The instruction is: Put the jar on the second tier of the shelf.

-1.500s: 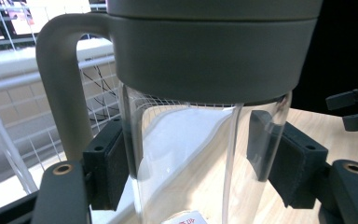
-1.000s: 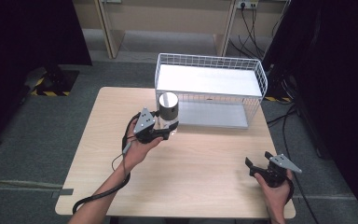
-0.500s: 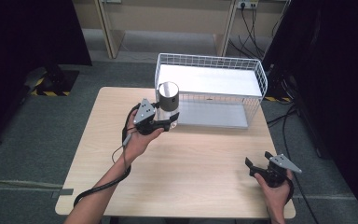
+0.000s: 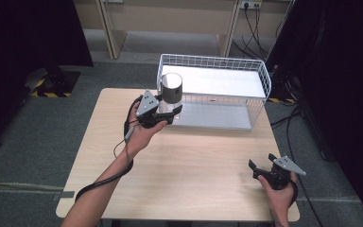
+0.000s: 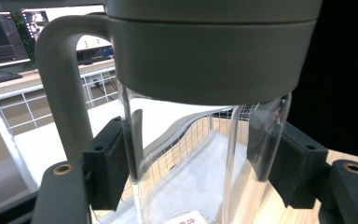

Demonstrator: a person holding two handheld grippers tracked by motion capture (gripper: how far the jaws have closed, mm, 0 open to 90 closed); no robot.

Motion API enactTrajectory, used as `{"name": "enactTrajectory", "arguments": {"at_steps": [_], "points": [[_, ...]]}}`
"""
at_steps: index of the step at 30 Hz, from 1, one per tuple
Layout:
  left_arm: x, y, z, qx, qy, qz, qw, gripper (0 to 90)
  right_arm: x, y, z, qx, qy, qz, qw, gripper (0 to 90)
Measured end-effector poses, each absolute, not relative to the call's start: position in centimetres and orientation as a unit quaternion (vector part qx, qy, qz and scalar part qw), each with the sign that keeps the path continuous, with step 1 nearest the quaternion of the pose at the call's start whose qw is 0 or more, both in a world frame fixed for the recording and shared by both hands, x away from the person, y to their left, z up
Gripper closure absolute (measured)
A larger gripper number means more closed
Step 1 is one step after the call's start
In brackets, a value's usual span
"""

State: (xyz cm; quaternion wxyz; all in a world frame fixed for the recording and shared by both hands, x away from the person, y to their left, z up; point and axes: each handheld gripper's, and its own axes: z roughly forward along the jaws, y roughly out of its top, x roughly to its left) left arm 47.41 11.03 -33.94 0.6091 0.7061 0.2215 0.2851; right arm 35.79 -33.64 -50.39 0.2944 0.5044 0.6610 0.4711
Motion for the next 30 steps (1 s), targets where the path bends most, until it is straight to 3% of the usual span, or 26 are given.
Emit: {"name": "enactTrajectory", "arguments": {"at_steps": [30], "points": [[50.0, 10.4, -30.4, 0.694, 0.237, 0.298, 0.611, 30.2, 35.8, -33.5, -50.4, 0.503, 0.662, 0.472, 0.292, 7.2]]}}
